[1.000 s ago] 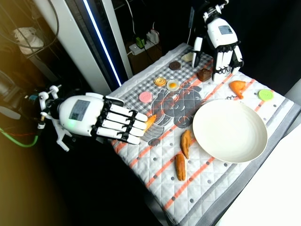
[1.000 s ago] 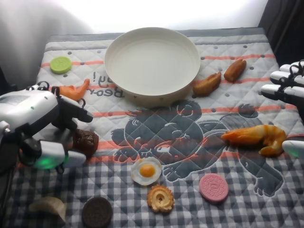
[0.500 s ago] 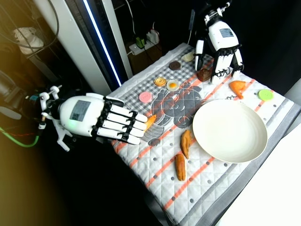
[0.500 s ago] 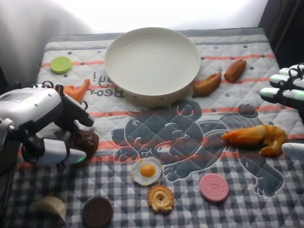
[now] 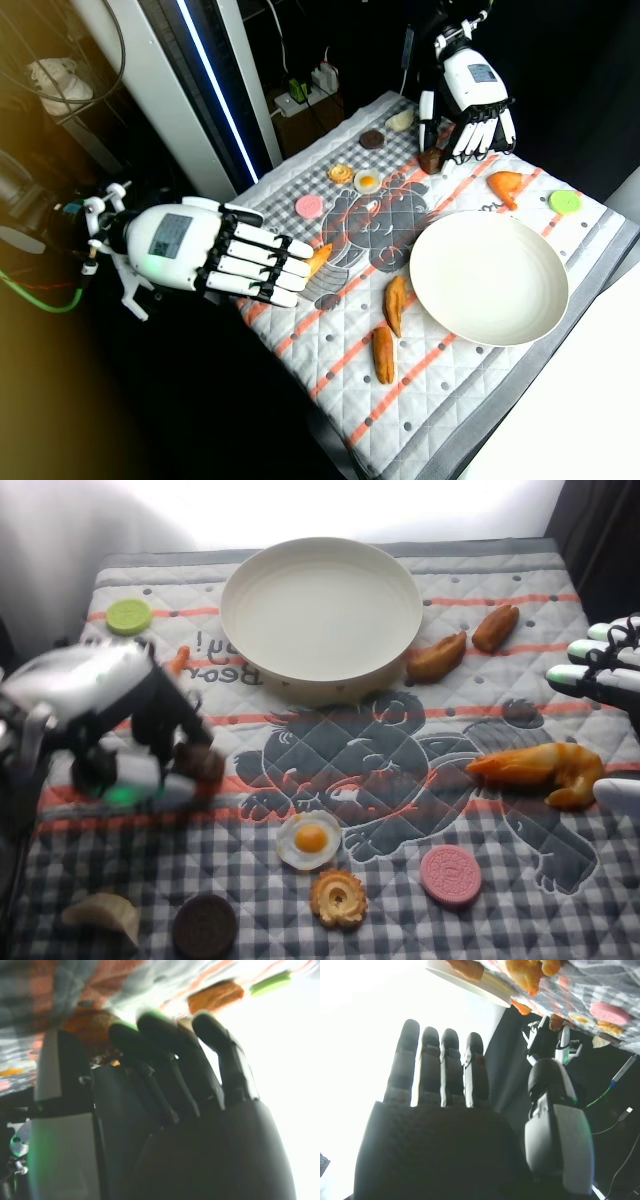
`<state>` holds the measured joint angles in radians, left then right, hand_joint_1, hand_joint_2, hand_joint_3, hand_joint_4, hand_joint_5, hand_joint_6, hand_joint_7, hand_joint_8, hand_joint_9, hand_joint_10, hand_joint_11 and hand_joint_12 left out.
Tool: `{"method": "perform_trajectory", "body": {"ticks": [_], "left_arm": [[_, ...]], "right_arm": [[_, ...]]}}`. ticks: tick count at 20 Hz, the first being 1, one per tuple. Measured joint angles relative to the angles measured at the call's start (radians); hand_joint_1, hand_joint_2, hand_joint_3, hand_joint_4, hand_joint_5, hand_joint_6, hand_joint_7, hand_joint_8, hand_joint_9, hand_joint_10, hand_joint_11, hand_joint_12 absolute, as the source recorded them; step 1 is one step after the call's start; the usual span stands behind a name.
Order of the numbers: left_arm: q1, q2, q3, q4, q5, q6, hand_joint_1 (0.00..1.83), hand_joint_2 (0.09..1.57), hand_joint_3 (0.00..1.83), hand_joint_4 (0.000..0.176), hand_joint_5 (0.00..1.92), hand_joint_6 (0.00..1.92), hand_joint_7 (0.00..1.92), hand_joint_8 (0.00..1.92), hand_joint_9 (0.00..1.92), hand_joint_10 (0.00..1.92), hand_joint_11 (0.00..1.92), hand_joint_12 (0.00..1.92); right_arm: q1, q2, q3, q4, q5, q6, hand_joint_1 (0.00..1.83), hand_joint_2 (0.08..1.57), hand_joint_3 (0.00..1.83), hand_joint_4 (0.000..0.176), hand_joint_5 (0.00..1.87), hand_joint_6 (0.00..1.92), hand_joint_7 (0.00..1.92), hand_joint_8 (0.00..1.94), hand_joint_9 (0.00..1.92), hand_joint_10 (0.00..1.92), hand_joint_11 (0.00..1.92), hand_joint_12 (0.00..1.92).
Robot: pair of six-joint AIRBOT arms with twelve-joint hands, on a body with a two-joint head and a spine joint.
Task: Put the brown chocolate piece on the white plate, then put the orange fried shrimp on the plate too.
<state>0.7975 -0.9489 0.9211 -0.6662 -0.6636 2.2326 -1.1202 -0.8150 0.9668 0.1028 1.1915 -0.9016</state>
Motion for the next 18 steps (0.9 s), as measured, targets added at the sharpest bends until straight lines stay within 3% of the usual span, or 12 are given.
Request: {"method": "perform_trajectory", "body": {"ticks": [1, 2, 3, 7, 8, 9, 10, 11, 12, 13, 14, 18], "left_arm": [[-0.036, -0.013, 0.019, 0.005, 0.002, 0.001, 1.19, 1.0, 0.0, 0.0, 1.28, 0.44, 0.98, 1.37, 0.71, 1.82, 0.28, 1.91], [-0.085, -0.035, 0.054, 0.015, 0.004, 0.0, 1.28, 1.04, 0.0, 0.0, 1.28, 0.21, 1.1, 1.04, 0.81, 1.11, 0.14, 1.23], [-0.14, -0.06, 0.095, 0.017, 0.016, 0.0, 1.29, 1.02, 0.0, 0.0, 1.31, 0.17, 1.19, 0.85, 0.88, 0.86, 0.14, 1.2], [-0.287, -0.158, 0.241, 0.013, 0.097, 0.0, 1.29, 1.01, 0.0, 0.0, 1.31, 0.19, 1.29, 0.63, 0.99, 0.59, 0.14, 1.42], [-0.315, -0.2, 0.297, -0.011, 0.14, 0.0, 1.29, 1.03, 0.0, 0.0, 1.34, 0.09, 1.17, 0.9, 0.89, 0.76, 0.04, 1.28], [-0.325, -0.227, 0.333, -0.034, 0.171, 0.0, 1.29, 1.03, 0.0, 0.0, 1.34, 0.09, 1.17, 0.9, 0.89, 0.76, 0.04, 1.28], [-0.33, -0.249, 0.364, -0.06, 0.204, 0.001, 1.28, 1.03, 0.0, 0.0, 1.21, 0.37, 1.21, 0.78, 0.9, 0.51, 0.07, 1.17], [-0.33, -0.269, 0.391, -0.075, 0.239, 0.002, 0.97, 0.92, 0.0, 0.083, 0.92, 0.23, 1.05, 0.11, 0.86, 0.23, 0.03, 1.26], [-0.33, -0.285, 0.418, -0.09, 0.272, 0.002, 0.94, 0.88, 0.0, 0.086, 0.84, 0.06, 1.0, 0.03, 0.84, 0.14, 0.01, 1.33], [-0.33, -0.297, 0.438, -0.111, 0.292, 0.002, 0.94, 0.86, 0.0, 0.144, 0.53, 0.01, 0.76, 0.01, 0.68, 0.05, 0.0, 1.24], [-0.33, -0.304, 0.453, -0.135, 0.304, 0.002, 0.92, 0.87, 0.0, 0.17, 0.35, 0.0, 0.59, 0.0, 0.57, 0.01, 0.03, 1.16], [-0.322, -0.287, 0.415, -0.132, 0.28, -0.018, 0.8, 0.87, 0.0, 0.176, 0.13, 0.0, 0.26, 0.0, 0.29, 0.01, 0.0, 0.84]], "right_arm": [[0.0, 0.0, 0.0, -0.001, 0.002, 0.0, 0.25, 1.26, 0.0, 0.03, 0.31, 0.0, 0.24, 0.0, 0.17, 0.0, 0.02, 0.48], [0.0, 0.0, 0.0, -0.001, 0.001, 0.0, 0.26, 1.26, 0.0, 0.049, 0.3, 0.0, 0.23, 0.0, 0.16, 0.0, 0.01, 0.47], [0.0, 0.0, 0.0, -0.001, 0.001, 0.0, 0.27, 1.26, 0.0, 0.05, 0.3, 0.0, 0.23, 0.0, 0.16, 0.0, 0.02, 0.47], [0.0, -0.002, 0.006, -0.003, 0.0, 0.0, 0.27, 1.26, 0.0, 0.049, 0.31, 0.0, 0.23, 0.0, 0.16, 0.0, 0.0, 0.48], [0.0, -0.006, 0.008, 0.002, 0.003, 0.001, 0.26, 1.25, 0.0, 0.044, 0.32, 0.0, 0.23, 0.0, 0.16, 0.0, 0.0, 0.48], [0.0, -0.01, 0.01, 0.001, 0.004, 0.001, 0.26, 1.25, 0.0, 0.044, 0.32, 0.0, 0.23, 0.0, 0.16, 0.0, 0.0, 0.48], [0.0, -0.014, 0.01, 0.0, 0.003, 0.001, 0.26, 1.25, 0.0, 0.053, 0.32, 0.0, 0.24, 0.0, 0.17, 0.0, 0.0, 0.48], [0.0, -0.016, 0.011, -0.002, 0.0, 0.001, 0.27, 1.25, 0.0, 0.046, 0.32, 0.0, 0.24, 0.0, 0.17, 0.0, 0.01, 0.49], [0.001, -0.018, 0.013, -0.002, 0.0, 0.0, 0.29, 1.24, 0.0, 0.037, 0.33, 0.0, 0.25, 0.0, 0.17, 0.0, 0.02, 0.49], [0.002, -0.022, 0.017, -0.002, 0.002, 0.001, 0.29, 1.25, 0.0, 0.031, 0.32, 0.0, 0.24, 0.0, 0.16, 0.0, 0.0, 0.48], [0.002, -0.025, 0.019, 0.0, 0.002, 0.001, 0.28, 1.25, 0.0, 0.028, 0.32, 0.0, 0.24, 0.0, 0.16, 0.0, 0.01, 0.48], [0.008, -0.031, 0.019, 0.001, 0.005, 0.001, 0.22, 1.24, 0.0, 0.069, 0.31, 0.0, 0.27, 0.0, 0.19, 0.0, 0.0, 0.57]]}}
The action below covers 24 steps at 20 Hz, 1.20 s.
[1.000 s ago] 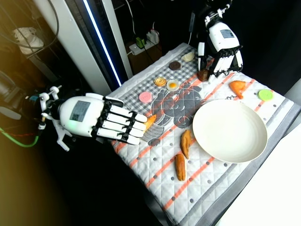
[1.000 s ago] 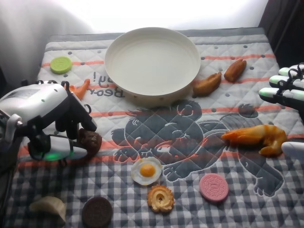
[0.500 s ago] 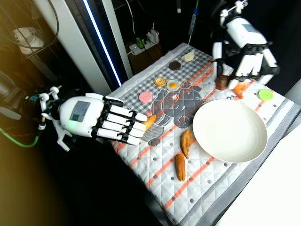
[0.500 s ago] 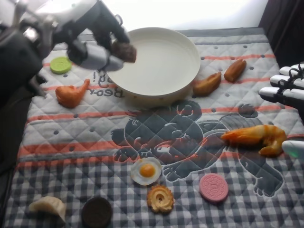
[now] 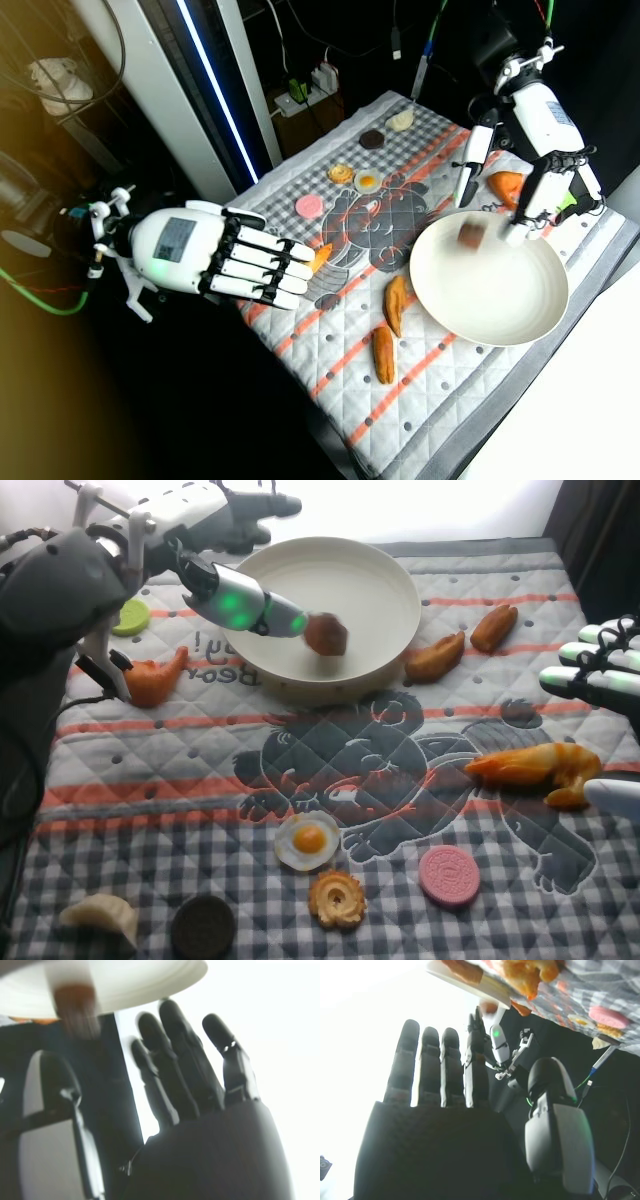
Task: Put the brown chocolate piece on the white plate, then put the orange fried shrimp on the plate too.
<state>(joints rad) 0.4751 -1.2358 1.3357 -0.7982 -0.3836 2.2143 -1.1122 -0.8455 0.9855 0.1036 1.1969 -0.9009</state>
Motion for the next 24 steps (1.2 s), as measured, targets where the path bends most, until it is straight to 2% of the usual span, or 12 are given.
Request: {"method": "perform_trajectory", "body": {"ticks": [4, 8, 9, 12, 15, 16, 17, 19, 20, 21, 22, 24], "left_arm": [[0.135, 0.187, -0.227, 0.294, -0.177, -0.432, 0.8, 0.89, 0.0, 0.176, 0.07, 0.0, 0.14, 0.0, 0.18, 0.0, 0.0, 0.6], [0.283, 0.333, -0.343, 0.415, -0.391, -0.708, 1.04, 0.79, 0.0, 0.161, 0.08, 0.0, 0.07, 0.0, 0.02, 0.0, 0.0, 0.09], [0.324, 0.359, -0.371, 0.432, -0.436, -0.753, 1.02, 0.78, 0.0, 0.136, 0.09, 0.0, 0.07, 0.0, 0.04, 0.0, 0.0, 0.16], [0.447, 0.406, -0.433, 0.465, -0.551, -0.858, 0.86, 0.81, 0.0, 0.164, 0.08, 0.0, 0.09, 0.0, 0.12, 0.01, 0.0, 0.5], [0.504, 0.423, -0.45, 0.401, -0.624, -0.864, 0.92, 0.83, 0.01, 0.105, 0.12, 0.01, 0.13, 0.01, 0.14, 0.01, 0.0, 0.53], [0.517, 0.428, -0.45, 0.378, -0.65, -0.874, 0.87, 0.84, 0.01, 0.096, 0.14, 0.01, 0.15, 0.01, 0.16, 0.01, 0.0, 0.56], [0.536, 0.43, -0.45, 0.362, -0.672, -0.889, 0.85, 0.86, 0.01, 0.082, 0.16, 0.01, 0.16, 0.01, 0.16, 0.01, 0.0, 0.57], [0.56, 0.429, -0.45, 0.364, -0.684, -0.92, 0.84, 0.86, 0.01, 0.082, 0.16, 0.01, 0.16, 0.0, 0.17, 0.01, 0.0, 0.57], [0.57, 0.429, -0.45, 0.365, -0.688, -0.933, 0.86, 0.87, 0.01, 0.086, 0.15, 0.0, 0.16, 0.0, 0.17, 0.0, 0.0, 0.55], [0.579, 0.429, -0.45, 0.363, -0.694, -0.94, 0.84, 0.88, 0.01, 0.077, 0.15, 0.0, 0.16, 0.0, 0.17, 0.0, 0.0, 0.55], [0.587, 0.429, -0.45, 0.358, -0.706, -0.948, 0.84, 0.88, 0.01, 0.074, 0.15, 0.0, 0.16, 0.0, 0.17, 0.0, 0.0, 0.55], [0.589, 0.429, -0.45, 0.337, -0.715, -0.956, 0.85, 0.87, 0.0, 0.069, 0.16, 0.0, 0.17, 0.0, 0.18, 0.0, 0.0, 0.59]], "right_arm": [[0.0, -0.011, 0.0, -0.003, -0.006, 0.0, 0.3, 1.24, 0.0, 0.044, 0.34, 0.0, 0.35, 0.01, 0.28, 0.01, 0.0, 0.69], [0.043, -0.038, 0.029, -0.01, -0.043, 0.0, 0.53, 1.19, 0.0, 0.028, 0.36, 0.0, 0.37, 0.0, 0.34, 0.02, 0.05, 0.69], [0.064, -0.049, 0.042, -0.021, -0.07, 0.0, 0.54, 1.18, 0.0, 0.027, 0.37, 0.0, 0.38, 0.0, 0.36, 0.01, 0.04, 0.72], [0.123, -0.084, 0.074, -0.065, -0.16, 0.002, 0.59, 1.16, 0.0, 0.0, 0.41, 0.0, 0.42, 0.0, 0.37, 0.0, 0.01, 0.8], [0.155, -0.109, 0.102, -0.098, -0.229, 0.002, 0.64, 1.18, 0.0, 0.035, 0.42, 0.0, 0.41, 0.0, 0.31, 0.0, 0.0, 0.71], [0.161, -0.119, 0.112, -0.099, -0.256, 0.002, 0.63, 1.18, 0.0, 0.0, 0.47, 0.01, 0.45, 0.0, 0.35, 0.01, 0.0, 0.81], [0.166, -0.126, 0.125, -0.109, -0.295, 0.002, 0.83, 1.15, 0.0, 0.0, 0.69, 0.01, 0.79, 0.04, 0.78, 0.24, 0.33, 1.35], [0.182, -0.134, 0.136, -0.117, -0.311, 0.009, 0.88, 1.14, 0.0, 0.0, 0.77, 0.0, 0.92, 0.07, 0.8, 0.42, 0.35, 1.4], [0.192, -0.135, 0.138, -0.124, -0.309, 0.006, 1.16, 1.18, 0.0, 0.0, 0.86, 0.88, 0.91, 0.93, 0.82, 0.88, 0.37, 1.71], [0.2, -0.138, 0.141, -0.125, -0.306, 0.007, 1.23, 1.17, 0.0, 0.0, 0.87, 0.87, 0.94, 1.25, 0.84, 1.29, 0.6, 1.82], [0.2, -0.144, 0.143, -0.122, -0.294, 0.007, 1.24, 1.15, 0.0, 0.0, 0.89, 1.03, 0.93, 1.17, 0.86, 1.5, 0.72, 1.87], [0.2, -0.148, 0.149, -0.119, -0.282, 0.01, 1.26, 1.14, 0.0, 0.0, 0.94, 0.79, 0.95, 1.31, 0.87, 1.53, 0.78, 1.85]]}}
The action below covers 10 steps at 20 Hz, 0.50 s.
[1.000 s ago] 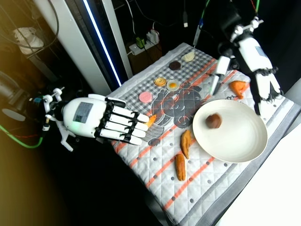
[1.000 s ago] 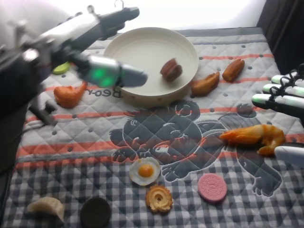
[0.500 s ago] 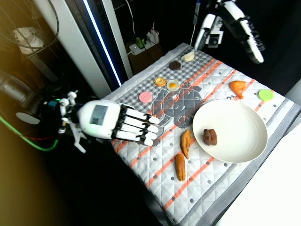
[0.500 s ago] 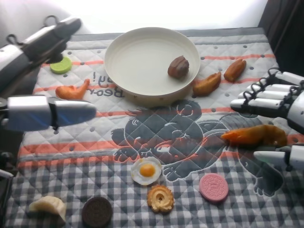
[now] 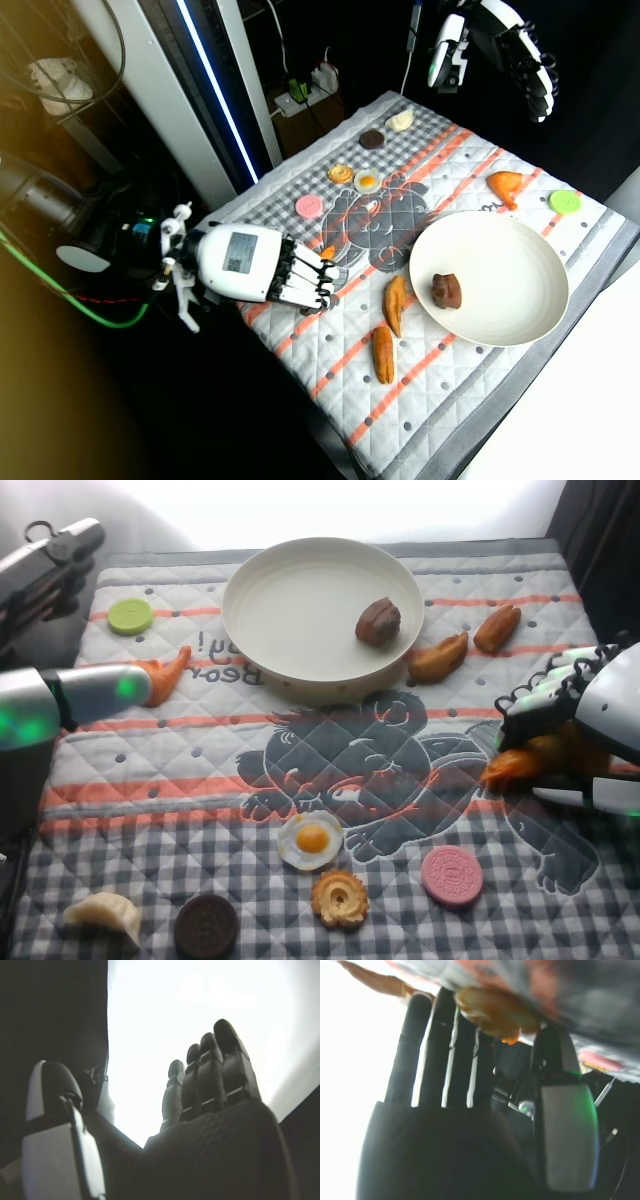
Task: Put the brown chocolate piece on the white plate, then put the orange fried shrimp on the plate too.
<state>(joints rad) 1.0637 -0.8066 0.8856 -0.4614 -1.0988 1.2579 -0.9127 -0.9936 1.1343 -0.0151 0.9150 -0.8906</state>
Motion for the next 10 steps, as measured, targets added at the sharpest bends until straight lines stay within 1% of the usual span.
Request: {"method": "perform_trajectory", "body": {"ticks": [1, 2, 3, 4, 5, 6, 7, 8, 9, 10], "left_arm": [[0.001, 0.0, 0.0, 0.001, -0.01, -0.004, 0.84, 0.87, 0.0, 0.067, 0.16, 0.0, 0.17, 0.0, 0.18, 0.0, 0.0, 0.59], [0.001, 0.0, 0.0, 0.006, -0.014, -0.005, 0.84, 0.87, 0.0, 0.07, 0.16, 0.0, 0.17, 0.0, 0.18, 0.01, 0.0, 0.6], [0.001, 0.0, 0.0, 0.013, -0.018, -0.007, 0.83, 0.87, 0.0, 0.072, 0.16, 0.0, 0.17, 0.0, 0.18, 0.01, 0.0, 0.6], [0.003, 0.0, 0.0, 0.014, -0.018, -0.007, 0.84, 0.87, 0.0, 0.075, 0.16, 0.0, 0.17, 0.0, 0.18, 0.0, 0.0, 0.59], [0.009, 0.0, 0.0, 0.013, -0.02, -0.01, 0.83, 0.87, 0.0, 0.075, 0.16, 0.0, 0.18, 0.0, 0.18, 0.0, 0.0, 0.6], [0.014, 0.0, -0.002, 0.007, -0.018, -0.015, 0.85, 0.87, 0.0, 0.077, 0.16, 0.0, 0.18, 0.0, 0.18, 0.0, 0.0, 0.6], [0.016, 0.0, -0.002, 0.003, -0.017, -0.021, 0.86, 0.87, 0.0, 0.079, 0.17, 0.0, 0.19, 0.0, 0.19, 0.0, 0.0, 0.61], [0.019, 0.0, -0.002, 0.003, -0.021, -0.026, 0.86, 0.87, 0.0, 0.084, 0.17, 0.0, 0.19, 0.0, 0.19, 0.0, 0.0, 0.62], [0.02, 0.0, -0.002, 0.005, -0.024, -0.029, 0.86, 0.86, 0.0, 0.092, 0.17, 0.0, 0.19, 0.0, 0.2, 0.0, 0.0, 0.64], [0.02, 0.0, -0.002, 0.008, -0.025, -0.03, 0.86, 0.86, 0.0, 0.088, 0.17, 0.0, 0.19, 0.0, 0.2, 0.0, 0.0, 0.65]], "right_arm": [[0.0, -0.002, 0.002, 0.003, 0.001, 0.003, 1.27, 1.11, 0.0, 0.0, 1.0, 0.72, 1.02, 1.19, 0.9, 1.33, 0.81, 1.7], [0.0, -0.005, 0.004, 0.004, 0.002, 0.003, 1.25, 1.1, 0.0, 0.0, 1.01, 0.78, 1.03, 1.1, 0.91, 1.19, 0.79, 1.63], [0.007, -0.007, 0.004, 0.004, 0.002, 0.003, 1.25, 1.08, 0.0, 0.0, 1.04, 0.79, 1.07, 0.99, 0.98, 1.09, 0.85, 1.56], [0.015, -0.008, 0.004, 0.004, 0.001, 0.003, 1.25, 1.08, 0.0, 0.0, 1.05, 0.79, 1.09, 0.95, 1.02, 1.06, 0.88, 1.53], [0.027, -0.008, 0.005, 0.001, -0.009, 0.002, 1.26, 1.08, 0.0, 0.0, 1.06, 0.72, 1.06, 1.07, 1.02, 1.13, 0.92, 1.56], [0.04, -0.007, 0.006, -0.001, -0.021, 0.003, 1.37, 1.08, 0.0, 0.0, 1.09, 0.57, 1.02, 1.03, 0.98, 1.27, 0.89, 1.63], [0.055, -0.006, 0.006, -0.008, -0.032, 0.002, 1.29, 1.08, 0.0, 0.0, 1.08, 0.63, 1.05, 1.09, 1.01, 1.3, 0.94, 1.68], [0.075, -0.007, 0.008, -0.027, -0.047, -0.002, 1.28, 1.08, 0.0, 0.0, 1.08, 0.62, 1.04, 1.14, 1.01, 1.34, 0.96, 1.72], [0.107, -0.01, 0.014, -0.056, -0.069, -0.003, 1.26, 1.09, 0.0, 0.0, 1.06, 0.7, 1.03, 1.12, 0.96, 1.26, 0.87, 1.68], [0.144, -0.015, 0.023, -0.073, -0.082, -0.003, 1.25, 1.09, 0.0, 0.0, 1.04, 0.74, 1.03, 1.1, 0.91, 1.21, 0.72, 1.69]]}}
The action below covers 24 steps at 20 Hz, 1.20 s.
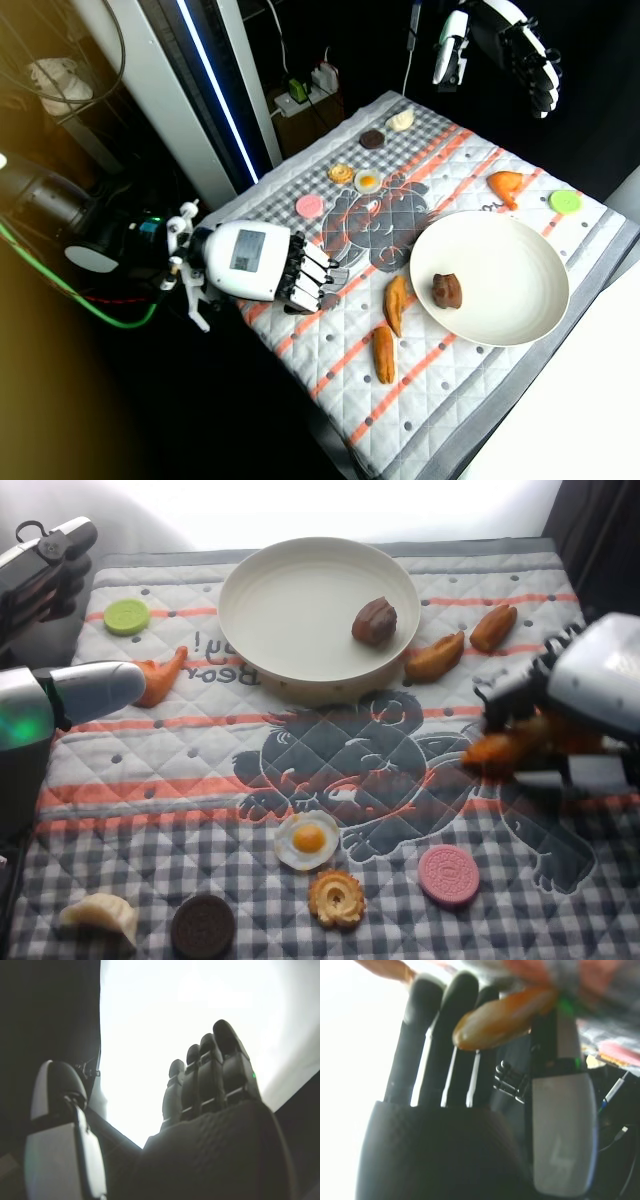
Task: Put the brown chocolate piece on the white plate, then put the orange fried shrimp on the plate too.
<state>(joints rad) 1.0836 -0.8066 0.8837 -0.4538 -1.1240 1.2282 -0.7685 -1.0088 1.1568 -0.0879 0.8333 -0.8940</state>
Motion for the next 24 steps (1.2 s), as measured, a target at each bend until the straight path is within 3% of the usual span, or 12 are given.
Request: {"method": "perform_trajectory", "body": {"ticks": [1, 3, 4, 7, 9, 11, 16, 18, 19, 20, 22, 24], "left_arm": [[0.0, 0.0, 0.0, -0.001, 0.0, 0.0, 0.86, 0.85, 0.0, 0.086, 0.18, 0.0, 0.2, 0.0, 0.2, 0.0, 0.0, 0.66], [0.0, 0.0, 0.0, -0.002, -0.001, -0.003, 0.88, 0.84, 0.0, 0.066, 0.21, 0.0, 0.22, 0.0, 0.22, 0.01, 0.0, 0.74], [0.0, 0.0, 0.0, -0.002, -0.001, -0.003, 0.89, 0.84, 0.0, 0.067, 0.21, 0.0, 0.21, 0.0, 0.21, 0.0, 0.0, 0.72], [0.0, 0.0, 0.0, 0.0, -0.001, -0.006, 0.89, 0.84, 0.0, 0.083, 0.18, 0.0, 0.19, 0.0, 0.2, 0.0, 0.0, 0.69], [0.0, 0.0, 0.0, 0.003, -0.002, -0.007, 0.89, 0.84, 0.0, 0.083, 0.19, 0.0, 0.19, 0.0, 0.2, 0.0, 0.0, 0.72], [0.0, 0.0, 0.0, 0.001, -0.001, -0.008, 0.87, 0.84, 0.0, 0.086, 0.18, 0.0, 0.19, 0.0, 0.21, 0.0, 0.0, 0.76], [0.0, -0.006, 0.015, 0.018, 0.0, -0.031, 0.9, 0.85, 0.0, 0.055, 0.22, 0.01, 0.21, 0.0, 0.22, 0.0, 0.0, 0.81], [-0.009, -0.016, 0.022, 0.023, 0.007, -0.042, 0.91, 0.84, 0.0, 0.053, 0.23, 0.01, 0.22, 0.0, 0.24, 0.01, 0.0, 0.82], [-0.01, -0.016, 0.022, 0.035, 0.008, -0.045, 0.92, 0.84, 0.0, 0.051, 0.24, 0.0, 0.22, 0.0, 0.24, 0.0, 0.0, 0.8], [-0.011, -0.018, 0.022, 0.038, 0.007, -0.045, 0.92, 0.84, 0.0, 0.057, 0.23, 0.0, 0.22, 0.0, 0.23, 0.0, 0.0, 0.76], [-0.011, -0.02, 0.022, 0.031, 0.009, -0.046, 0.89, 0.85, 0.0, 0.08, 0.23, 0.0, 0.22, 0.0, 0.22, 0.0, 0.0, 0.72], [-0.008, -0.02, 0.022, 0.031, 0.005, -0.06, 0.89, 0.85, 0.0, 0.073, 0.24, 0.0, 0.23, 0.0, 0.23, 0.0, 0.0, 0.76]], "right_arm": [[0.026, -0.005, 0.008, -0.01, -0.001, 0.0, 1.27, 1.11, 0.0, 0.0, 1.05, 0.64, 0.99, 1.23, 0.92, 1.37, 0.78, 1.77], [0.087, -0.024, 0.028, -0.014, 0.01, -0.007, 1.28, 1.07, 0.0, 0.0, 1.17, 0.48, 1.04, 1.12, 0.89, 1.11, 0.65, 1.48], [0.109, -0.036, 0.041, -0.019, 0.013, -0.009, 1.28, 1.07, 0.0, 0.0, 1.18, 0.42, 1.02, 1.18, 0.9, 1.35, 0.76, 1.69], [0.194, -0.098, 0.1, -0.039, -0.023, -0.009, 1.26, 1.05, 0.0, 0.0, 1.08, 0.79, 1.2, 0.68, 1.05, 0.89, 0.82, 1.38], [0.271, -0.152, 0.147, -0.047, -0.064, -0.012, 1.28, 1.04, 0.0, 0.0, 1.16, 0.54, 1.18, 0.84, 1.09, 1.06, 0.91, 1.58], [0.362, -0.219, 0.199, -0.07, -0.109, -0.023, 1.26, 1.04, 0.0, 0.004, 1.08, 0.83, 1.22, 0.61, 1.14, 0.96, 1.0, 1.45], [0.449, -0.379, 0.329, -0.071, -0.222, -0.052, 1.29, 1.05, 0.0, 0.0, 1.03, 0.71, 1.23, 0.8, 1.44, 0.77, 1.27, 1.26], [0.448, -0.405, 0.344, -0.073, -0.264, -0.061, 1.3, 1.04, 0.0, 0.0, 1.07, 0.66, 1.24, 0.77, 1.38, 0.82, 1.19, 1.34], [0.449, -0.406, 0.344, -0.074, -0.273, -0.08, 1.27, 1.1, 0.0, 0.0, 0.99, 0.75, 1.08, 1.05, 1.03, 0.94, 0.88, 1.52], [0.449, -0.406, 0.344, -0.065, -0.284, -0.103, 1.01, 1.06, 0.0, 0.0, 0.75, 0.27, 0.8, 0.51, 0.75, 0.66, 0.54, 1.36], [0.449, -0.401, 0.345, -0.048, -0.299, -0.107, 0.58, 0.94, 0.0, 0.149, 0.1, 0.01, 0.14, 0.04, 0.19, 0.09, 0.02, 0.75], [0.449, -0.399, 0.339, -0.037, -0.302, -0.107, 0.44, 0.86, 0.0, 0.175, 0.0, 0.0, 0.0, 0.0, 0.01, 0.01, 0.0, 0.04]]}}
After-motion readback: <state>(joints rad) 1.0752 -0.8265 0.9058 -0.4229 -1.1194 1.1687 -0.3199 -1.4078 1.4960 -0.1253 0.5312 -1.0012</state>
